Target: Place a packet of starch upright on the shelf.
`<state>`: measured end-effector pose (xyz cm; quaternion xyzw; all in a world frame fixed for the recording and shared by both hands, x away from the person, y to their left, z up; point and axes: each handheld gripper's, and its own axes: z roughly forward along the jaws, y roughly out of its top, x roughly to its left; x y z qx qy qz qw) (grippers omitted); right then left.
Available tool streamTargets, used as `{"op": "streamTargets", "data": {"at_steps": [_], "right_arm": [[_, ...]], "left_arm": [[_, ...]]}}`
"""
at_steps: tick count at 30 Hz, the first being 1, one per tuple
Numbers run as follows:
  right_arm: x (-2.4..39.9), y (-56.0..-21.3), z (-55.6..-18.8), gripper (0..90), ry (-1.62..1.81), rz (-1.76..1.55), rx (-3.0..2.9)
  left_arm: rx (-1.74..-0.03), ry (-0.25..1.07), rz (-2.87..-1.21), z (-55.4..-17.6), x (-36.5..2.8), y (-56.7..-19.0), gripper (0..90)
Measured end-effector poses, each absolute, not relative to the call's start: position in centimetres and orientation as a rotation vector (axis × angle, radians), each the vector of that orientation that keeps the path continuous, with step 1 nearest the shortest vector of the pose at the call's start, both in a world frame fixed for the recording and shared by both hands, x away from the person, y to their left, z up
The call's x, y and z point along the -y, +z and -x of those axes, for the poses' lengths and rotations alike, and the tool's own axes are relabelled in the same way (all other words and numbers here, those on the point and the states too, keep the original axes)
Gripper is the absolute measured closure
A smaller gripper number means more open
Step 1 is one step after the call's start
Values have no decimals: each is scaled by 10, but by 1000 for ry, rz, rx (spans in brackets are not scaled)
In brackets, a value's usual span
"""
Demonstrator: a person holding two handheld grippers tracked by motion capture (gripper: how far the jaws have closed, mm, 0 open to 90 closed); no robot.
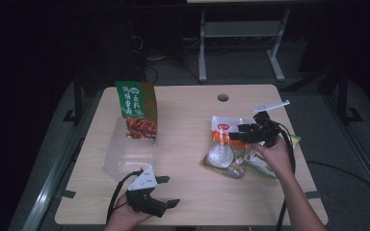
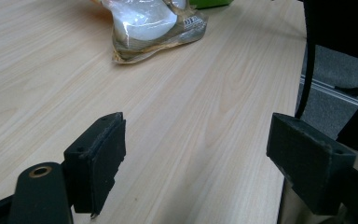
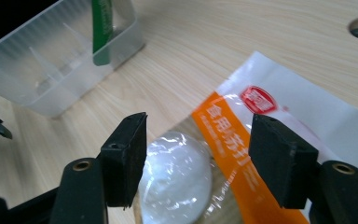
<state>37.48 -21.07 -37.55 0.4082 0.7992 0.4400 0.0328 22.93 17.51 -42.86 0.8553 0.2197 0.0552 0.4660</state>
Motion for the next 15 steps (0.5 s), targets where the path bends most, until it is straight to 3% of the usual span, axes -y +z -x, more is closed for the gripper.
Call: {"op": "streamTargets", "data": {"at_steps": [15], "right_arm": [[243,-397,-363,324,1262,-1379,-2432]], "left_arm": [[-542,140,-2094,-229,-175,-428,191]]}}
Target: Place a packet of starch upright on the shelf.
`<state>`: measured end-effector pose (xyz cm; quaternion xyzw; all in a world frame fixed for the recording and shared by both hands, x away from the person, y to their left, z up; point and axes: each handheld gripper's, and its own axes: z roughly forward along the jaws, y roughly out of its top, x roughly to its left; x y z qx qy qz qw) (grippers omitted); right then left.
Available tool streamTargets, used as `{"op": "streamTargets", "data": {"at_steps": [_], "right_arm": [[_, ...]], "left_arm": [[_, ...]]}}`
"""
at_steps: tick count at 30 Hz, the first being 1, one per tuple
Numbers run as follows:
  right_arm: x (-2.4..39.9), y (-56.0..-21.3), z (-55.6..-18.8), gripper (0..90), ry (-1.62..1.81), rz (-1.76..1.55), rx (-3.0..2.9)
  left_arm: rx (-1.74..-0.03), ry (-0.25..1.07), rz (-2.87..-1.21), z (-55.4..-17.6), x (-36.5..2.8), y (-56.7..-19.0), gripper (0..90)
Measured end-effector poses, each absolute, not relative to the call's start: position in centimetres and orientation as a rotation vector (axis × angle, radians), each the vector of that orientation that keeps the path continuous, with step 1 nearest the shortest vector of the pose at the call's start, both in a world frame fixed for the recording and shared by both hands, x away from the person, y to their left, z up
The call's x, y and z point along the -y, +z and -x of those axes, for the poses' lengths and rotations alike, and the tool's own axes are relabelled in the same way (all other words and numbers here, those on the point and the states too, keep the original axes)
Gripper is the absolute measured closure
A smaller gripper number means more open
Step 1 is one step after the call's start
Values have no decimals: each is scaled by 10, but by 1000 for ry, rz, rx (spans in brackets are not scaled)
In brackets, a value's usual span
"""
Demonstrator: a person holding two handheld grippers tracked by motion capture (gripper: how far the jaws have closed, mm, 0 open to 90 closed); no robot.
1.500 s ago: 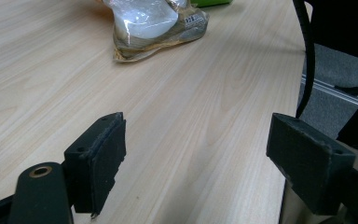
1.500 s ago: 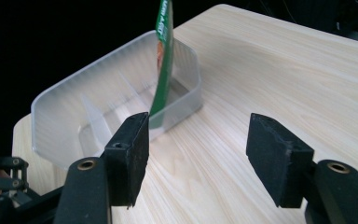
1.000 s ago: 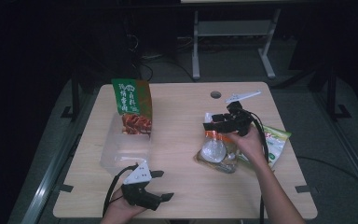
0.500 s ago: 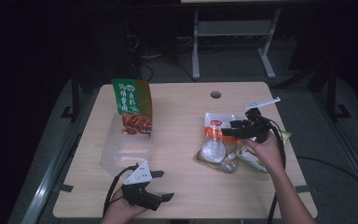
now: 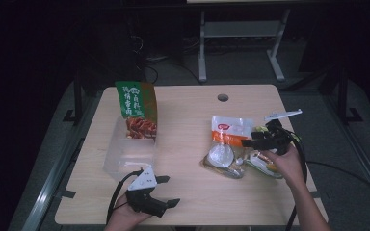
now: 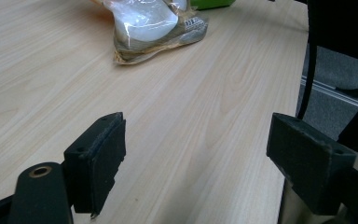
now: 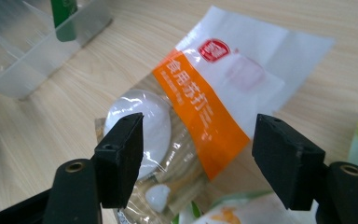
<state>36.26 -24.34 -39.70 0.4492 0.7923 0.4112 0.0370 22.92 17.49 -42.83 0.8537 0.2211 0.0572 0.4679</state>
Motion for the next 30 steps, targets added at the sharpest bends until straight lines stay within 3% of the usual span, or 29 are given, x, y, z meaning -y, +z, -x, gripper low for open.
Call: {"op": "streamTargets", "data": {"at_steps": [15,23,25,30], "right_arm": [[248,-419,-374,315,1228,-1469,-2428],[230,-434,-386,482,1204,-1449,-2530],[226,-434,-387,591,1178,-1453,-2528],[221,-432,-386,741,1172,-1430,-2547]], "left_arm": [[-541,133,-2098,-228,-172,-429,191],[-536,131,-2100,-229,-172,-429,191],[-536,130,-2099,-229,-172,-429,191],[-537,130,-2096,-229,-172,-429,191]]}}
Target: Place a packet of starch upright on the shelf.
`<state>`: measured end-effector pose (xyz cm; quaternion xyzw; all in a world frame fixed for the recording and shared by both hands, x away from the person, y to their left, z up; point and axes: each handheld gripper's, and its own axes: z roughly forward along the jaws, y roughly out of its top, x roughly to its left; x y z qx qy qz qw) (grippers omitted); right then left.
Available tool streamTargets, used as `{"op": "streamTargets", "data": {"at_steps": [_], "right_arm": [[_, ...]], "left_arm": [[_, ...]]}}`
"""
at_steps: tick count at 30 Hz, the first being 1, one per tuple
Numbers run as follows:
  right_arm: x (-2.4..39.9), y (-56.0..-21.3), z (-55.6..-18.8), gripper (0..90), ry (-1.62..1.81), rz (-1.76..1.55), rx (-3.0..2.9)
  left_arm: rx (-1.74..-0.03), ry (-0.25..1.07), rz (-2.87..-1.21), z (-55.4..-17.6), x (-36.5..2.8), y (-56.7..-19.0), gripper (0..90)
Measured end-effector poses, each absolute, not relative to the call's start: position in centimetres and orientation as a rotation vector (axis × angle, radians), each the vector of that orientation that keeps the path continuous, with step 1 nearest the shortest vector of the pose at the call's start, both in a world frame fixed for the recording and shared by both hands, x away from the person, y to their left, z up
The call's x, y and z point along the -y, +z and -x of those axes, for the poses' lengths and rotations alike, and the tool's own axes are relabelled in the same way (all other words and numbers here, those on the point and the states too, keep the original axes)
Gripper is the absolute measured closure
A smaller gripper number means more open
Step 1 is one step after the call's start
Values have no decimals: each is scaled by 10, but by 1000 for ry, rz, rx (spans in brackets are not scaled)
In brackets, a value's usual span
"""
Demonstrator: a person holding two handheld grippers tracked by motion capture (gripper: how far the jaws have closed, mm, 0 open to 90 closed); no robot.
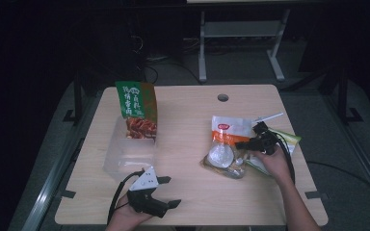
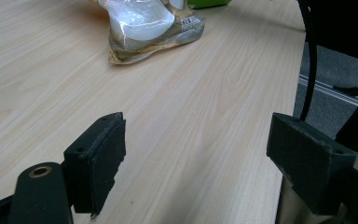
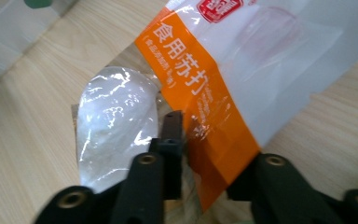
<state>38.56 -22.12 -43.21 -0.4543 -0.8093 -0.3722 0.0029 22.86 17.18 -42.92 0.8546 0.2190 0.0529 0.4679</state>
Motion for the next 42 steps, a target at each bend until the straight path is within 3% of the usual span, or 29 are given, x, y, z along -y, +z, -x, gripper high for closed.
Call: {"op": "streamTargets", "data": {"at_steps": [5,22,42], "right_arm": [[220,-427,-382,888,-1210,1387,2526],[199,-386,-345,894,-1415,1163,2627],[177,-367,-317,896,-1531,989,2652]], "left_arm": [[-540,129,-2092,-228,-172,-429,192],[-530,118,-2089,-227,-171,-427,223],[-529,109,-2084,-229,-167,-429,215]]}}
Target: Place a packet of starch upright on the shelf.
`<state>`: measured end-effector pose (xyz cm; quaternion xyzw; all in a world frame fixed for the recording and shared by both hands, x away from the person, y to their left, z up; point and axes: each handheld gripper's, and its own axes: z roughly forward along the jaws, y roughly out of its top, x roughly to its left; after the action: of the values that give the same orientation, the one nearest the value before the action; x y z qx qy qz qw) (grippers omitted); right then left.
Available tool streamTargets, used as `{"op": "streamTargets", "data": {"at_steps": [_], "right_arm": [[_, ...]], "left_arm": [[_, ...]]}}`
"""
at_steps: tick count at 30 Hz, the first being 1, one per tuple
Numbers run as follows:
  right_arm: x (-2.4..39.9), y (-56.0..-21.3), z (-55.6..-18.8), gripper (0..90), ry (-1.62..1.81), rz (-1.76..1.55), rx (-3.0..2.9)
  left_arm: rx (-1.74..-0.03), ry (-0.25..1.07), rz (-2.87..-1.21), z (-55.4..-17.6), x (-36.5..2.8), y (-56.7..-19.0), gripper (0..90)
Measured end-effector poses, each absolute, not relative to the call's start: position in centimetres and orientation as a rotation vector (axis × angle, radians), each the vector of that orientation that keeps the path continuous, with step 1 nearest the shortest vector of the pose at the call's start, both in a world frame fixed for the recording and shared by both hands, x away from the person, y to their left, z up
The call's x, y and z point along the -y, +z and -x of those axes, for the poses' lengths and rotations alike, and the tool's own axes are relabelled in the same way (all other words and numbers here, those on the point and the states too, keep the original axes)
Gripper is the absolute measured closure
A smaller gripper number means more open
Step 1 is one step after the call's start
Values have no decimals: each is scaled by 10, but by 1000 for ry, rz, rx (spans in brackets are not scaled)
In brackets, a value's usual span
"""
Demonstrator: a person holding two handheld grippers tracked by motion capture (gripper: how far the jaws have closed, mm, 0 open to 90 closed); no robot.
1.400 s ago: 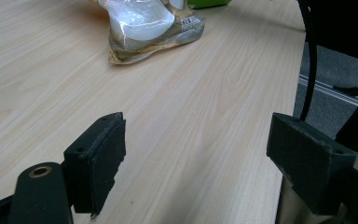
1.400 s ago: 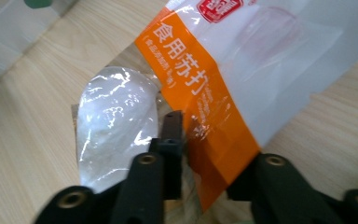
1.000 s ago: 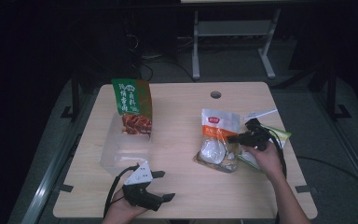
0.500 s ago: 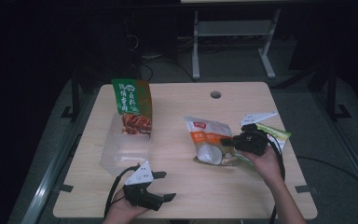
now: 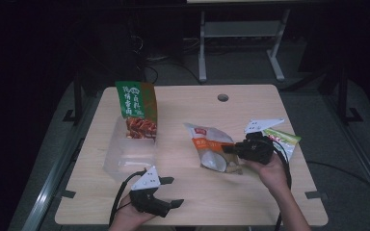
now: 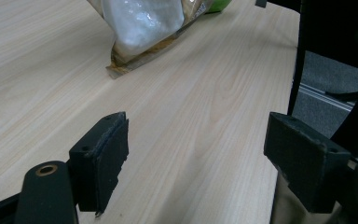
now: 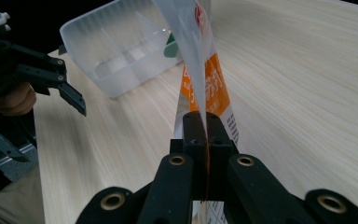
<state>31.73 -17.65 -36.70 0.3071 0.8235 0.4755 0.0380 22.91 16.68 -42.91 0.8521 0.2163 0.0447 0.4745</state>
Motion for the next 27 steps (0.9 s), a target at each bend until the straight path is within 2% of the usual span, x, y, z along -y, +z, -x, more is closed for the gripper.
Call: {"op": "streamTargets", "data": {"at_steps": [10,24,27], "right_arm": [[170,-357,-308,896,1600,-883,-2475],[159,-380,-300,895,1635,-875,-2526],[159,-380,-300,895,1651,-871,-2532]], "left_arm": [[-535,107,-2079,-229,-165,-430,208],[-554,108,-2056,-231,-159,-429,209],[-563,151,-2064,-234,-153,-428,208]]}}
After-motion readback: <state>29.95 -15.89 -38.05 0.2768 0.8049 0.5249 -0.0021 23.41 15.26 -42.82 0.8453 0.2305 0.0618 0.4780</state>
